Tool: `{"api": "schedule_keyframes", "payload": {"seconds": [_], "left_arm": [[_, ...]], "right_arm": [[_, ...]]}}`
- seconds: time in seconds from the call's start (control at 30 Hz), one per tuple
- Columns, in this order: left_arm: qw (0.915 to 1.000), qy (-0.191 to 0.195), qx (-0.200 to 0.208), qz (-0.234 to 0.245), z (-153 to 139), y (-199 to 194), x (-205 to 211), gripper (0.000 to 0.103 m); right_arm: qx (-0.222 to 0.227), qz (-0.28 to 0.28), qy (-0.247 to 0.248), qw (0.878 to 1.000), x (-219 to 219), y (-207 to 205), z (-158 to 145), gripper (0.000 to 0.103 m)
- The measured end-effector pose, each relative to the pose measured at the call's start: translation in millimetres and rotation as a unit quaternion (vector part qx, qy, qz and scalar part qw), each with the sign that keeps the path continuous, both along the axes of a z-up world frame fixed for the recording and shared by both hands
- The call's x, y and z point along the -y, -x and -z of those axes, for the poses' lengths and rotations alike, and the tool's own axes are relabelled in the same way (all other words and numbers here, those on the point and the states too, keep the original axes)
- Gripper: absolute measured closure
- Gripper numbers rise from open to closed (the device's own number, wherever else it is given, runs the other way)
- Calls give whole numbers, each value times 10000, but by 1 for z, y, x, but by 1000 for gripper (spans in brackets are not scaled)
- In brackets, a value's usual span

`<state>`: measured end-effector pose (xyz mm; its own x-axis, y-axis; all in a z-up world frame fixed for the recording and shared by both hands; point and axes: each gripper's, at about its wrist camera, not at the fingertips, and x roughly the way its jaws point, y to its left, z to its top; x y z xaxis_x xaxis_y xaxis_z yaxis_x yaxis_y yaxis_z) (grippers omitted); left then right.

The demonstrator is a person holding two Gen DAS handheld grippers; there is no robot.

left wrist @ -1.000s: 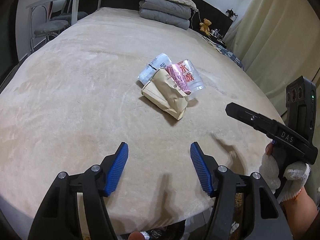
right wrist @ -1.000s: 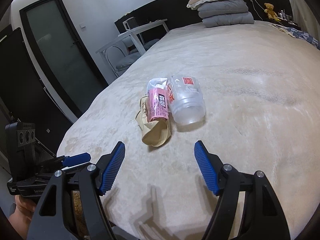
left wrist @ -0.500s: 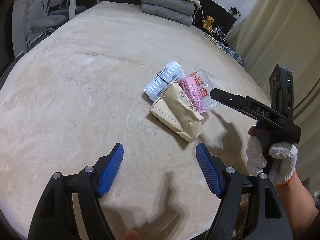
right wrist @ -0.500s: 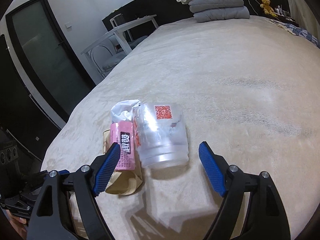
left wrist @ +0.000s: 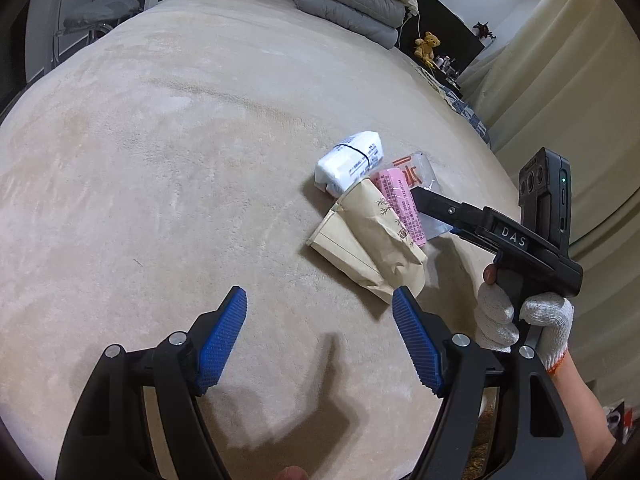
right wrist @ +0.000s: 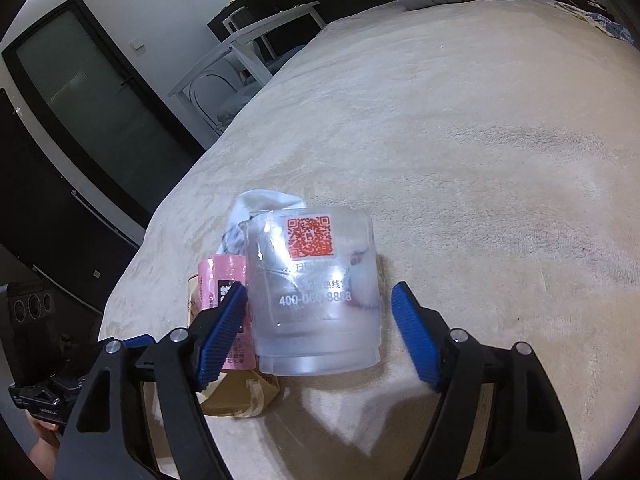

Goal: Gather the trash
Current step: 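Grasp the clear plastic cup with the right tool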

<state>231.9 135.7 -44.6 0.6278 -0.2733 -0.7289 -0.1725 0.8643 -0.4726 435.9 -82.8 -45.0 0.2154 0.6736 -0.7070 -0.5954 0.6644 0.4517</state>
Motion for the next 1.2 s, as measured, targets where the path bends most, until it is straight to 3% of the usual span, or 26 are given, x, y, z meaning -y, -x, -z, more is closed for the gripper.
{"api": "schedule_keyframes", "payload": {"seconds": [0.17,0.7,1.2], "left_arm": [[9999,139,-13,102,2,-1,3,30],[9954,950,-57,74,13,-26,13,30],[9823,1782,-51,-572,27,-62,14,30]], "right_arm": [[113,0,27,9999,0,6,-4,39],[268,480,-269,9981,40,20,-24,40],[341,513,-366,9974,67,37,-39,40]]}}
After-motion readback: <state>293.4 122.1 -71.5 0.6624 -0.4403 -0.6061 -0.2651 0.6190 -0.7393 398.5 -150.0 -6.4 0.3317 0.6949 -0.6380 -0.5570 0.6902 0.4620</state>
